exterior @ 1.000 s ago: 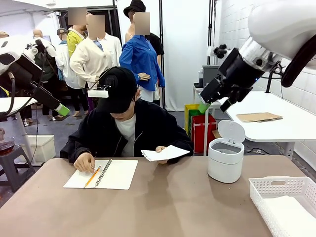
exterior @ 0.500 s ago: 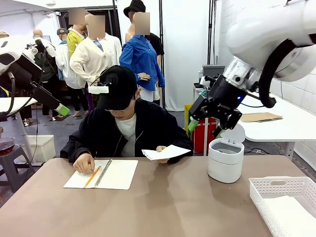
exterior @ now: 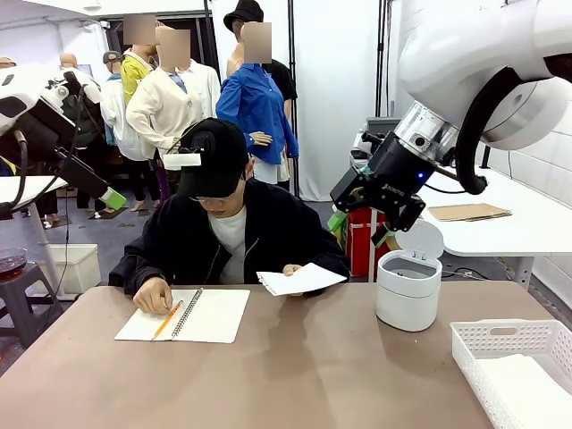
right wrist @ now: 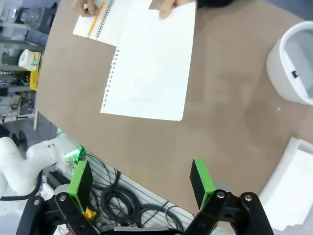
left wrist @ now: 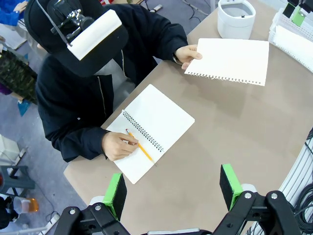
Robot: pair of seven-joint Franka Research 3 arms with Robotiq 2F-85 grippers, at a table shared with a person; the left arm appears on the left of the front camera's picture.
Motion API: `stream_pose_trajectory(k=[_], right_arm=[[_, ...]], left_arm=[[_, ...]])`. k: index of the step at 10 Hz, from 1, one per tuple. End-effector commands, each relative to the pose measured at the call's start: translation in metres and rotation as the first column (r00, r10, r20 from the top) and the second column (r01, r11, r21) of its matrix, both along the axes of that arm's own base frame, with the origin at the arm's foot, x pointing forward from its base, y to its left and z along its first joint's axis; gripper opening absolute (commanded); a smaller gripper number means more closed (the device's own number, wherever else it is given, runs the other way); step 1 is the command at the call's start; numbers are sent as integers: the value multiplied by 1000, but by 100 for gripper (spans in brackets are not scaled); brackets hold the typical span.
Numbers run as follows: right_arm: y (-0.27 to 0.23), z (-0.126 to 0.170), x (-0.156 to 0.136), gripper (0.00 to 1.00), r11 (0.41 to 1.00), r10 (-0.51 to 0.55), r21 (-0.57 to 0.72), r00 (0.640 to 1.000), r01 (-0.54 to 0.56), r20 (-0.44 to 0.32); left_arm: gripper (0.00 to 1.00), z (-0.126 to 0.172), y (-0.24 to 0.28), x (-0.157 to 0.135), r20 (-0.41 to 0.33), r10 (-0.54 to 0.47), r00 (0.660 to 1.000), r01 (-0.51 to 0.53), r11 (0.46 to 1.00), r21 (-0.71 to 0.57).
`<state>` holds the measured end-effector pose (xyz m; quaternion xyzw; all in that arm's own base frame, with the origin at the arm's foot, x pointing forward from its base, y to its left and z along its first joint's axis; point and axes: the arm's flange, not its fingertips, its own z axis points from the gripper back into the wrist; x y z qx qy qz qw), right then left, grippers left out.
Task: Sort the paper based on its condition.
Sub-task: If a person hands you a paper, place it in the Organizing basket , and if it's crumpled, put it in the Trash can.
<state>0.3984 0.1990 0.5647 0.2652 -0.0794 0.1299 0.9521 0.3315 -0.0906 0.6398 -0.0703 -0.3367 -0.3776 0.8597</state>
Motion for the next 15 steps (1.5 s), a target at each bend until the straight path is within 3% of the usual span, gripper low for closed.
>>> stream_pose_trajectory(k=[1,2,3,5,10,15], right_arm=[[-4,-6,3,100,998,-48,39,996,51,-70],[0,0,0,100,1000,0,0,1000,0,0],[1,-12,23,100,996,-73,41,989,79,-131],[0,-37,52,100,981,-158,66,943,185,-292],[-13,-99,76,100,930,-188,174,828,322,-529],[-8,-152,77,100,894,-143,262,785,364,-603]], left_arm=[[100,0,1,-1,-3,6,1000,-6,1000,8],[100,0,1,-1,-3,6,1000,-6,1000,8],[100,0,1,-1,-3,6,1000,-6,1000,8],[100,0,1,-1,-3,6,1000,-6,1000,8],[100,0,1,-1,-3,6,1000,-6,1000,8],[100,0,1,-1,-3,6,1000,-6,1000,8]])
